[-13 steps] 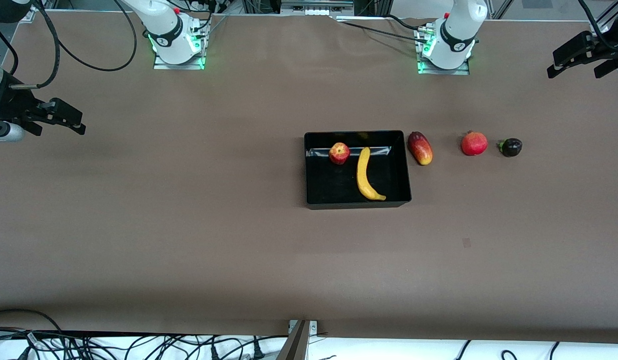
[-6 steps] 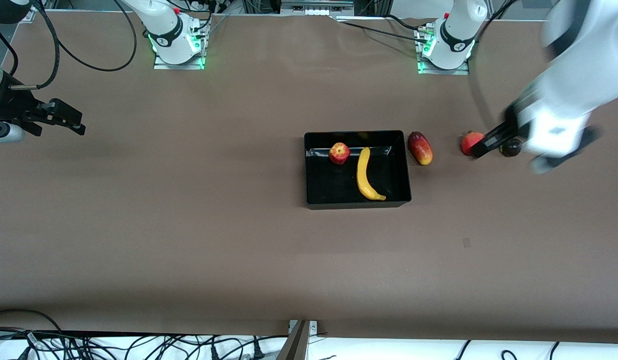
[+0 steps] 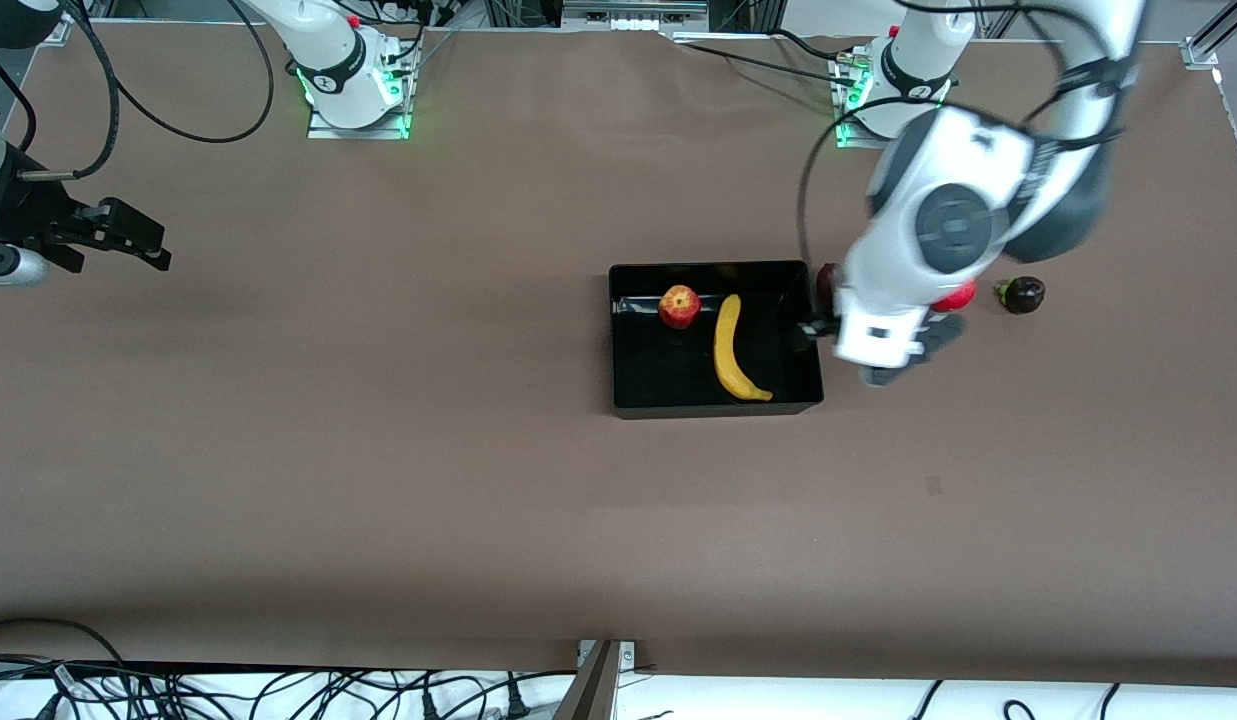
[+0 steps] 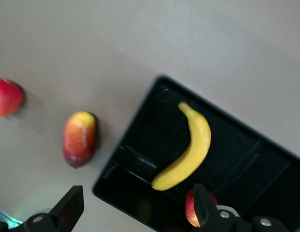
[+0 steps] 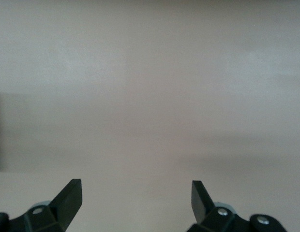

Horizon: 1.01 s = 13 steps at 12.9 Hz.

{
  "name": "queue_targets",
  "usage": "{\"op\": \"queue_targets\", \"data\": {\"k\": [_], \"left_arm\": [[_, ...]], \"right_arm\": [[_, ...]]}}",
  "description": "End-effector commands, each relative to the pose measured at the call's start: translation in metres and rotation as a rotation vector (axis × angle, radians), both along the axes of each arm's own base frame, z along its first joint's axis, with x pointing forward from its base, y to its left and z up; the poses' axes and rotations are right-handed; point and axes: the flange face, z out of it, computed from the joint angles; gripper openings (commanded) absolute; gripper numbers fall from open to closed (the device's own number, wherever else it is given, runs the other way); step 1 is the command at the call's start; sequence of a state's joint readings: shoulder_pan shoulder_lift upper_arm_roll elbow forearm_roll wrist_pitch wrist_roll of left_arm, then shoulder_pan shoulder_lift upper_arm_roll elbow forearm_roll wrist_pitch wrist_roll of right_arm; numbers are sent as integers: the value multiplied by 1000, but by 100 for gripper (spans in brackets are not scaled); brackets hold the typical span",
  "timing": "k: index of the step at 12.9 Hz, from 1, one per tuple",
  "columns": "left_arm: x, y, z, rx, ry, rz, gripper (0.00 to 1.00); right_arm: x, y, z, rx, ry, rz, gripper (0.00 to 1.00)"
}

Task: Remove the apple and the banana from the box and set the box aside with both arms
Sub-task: 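Move the left gripper over the black box toward the red apple, then lower the left gripper into the box and grasp the red apple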

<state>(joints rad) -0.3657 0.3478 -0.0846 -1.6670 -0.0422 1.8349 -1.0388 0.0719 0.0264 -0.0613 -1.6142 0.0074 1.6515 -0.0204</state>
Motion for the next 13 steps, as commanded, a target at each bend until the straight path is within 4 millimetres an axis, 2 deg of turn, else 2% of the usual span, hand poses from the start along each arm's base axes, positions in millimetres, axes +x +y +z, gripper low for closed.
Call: {"op": "queue_targets", "data": {"k": [1,3,7,8,10,13], "left_arm": [[-18,-50,-40,3,-16,17,100],[-47,-91,-66,-33,-41,-41,100],[-80,-130,-119,-60,-50,-116,100],[-87,-137,-138,-61,-35,-128,100],[-97,-143,-164,-63,-30,-135,100],[-109,-144,-185,-49,-47,-144,100]], "right_arm": [[1,-2,4,-6,-9,6,100],[1,-1,4,-6,-9,8,100],[1,-2,4,-6,-8,6,100],[1,-2,4,-6,-9,6,100],[1,-1,4,-6,-8,8,100],[1,-2,5,-6,-9,6,100]]}}
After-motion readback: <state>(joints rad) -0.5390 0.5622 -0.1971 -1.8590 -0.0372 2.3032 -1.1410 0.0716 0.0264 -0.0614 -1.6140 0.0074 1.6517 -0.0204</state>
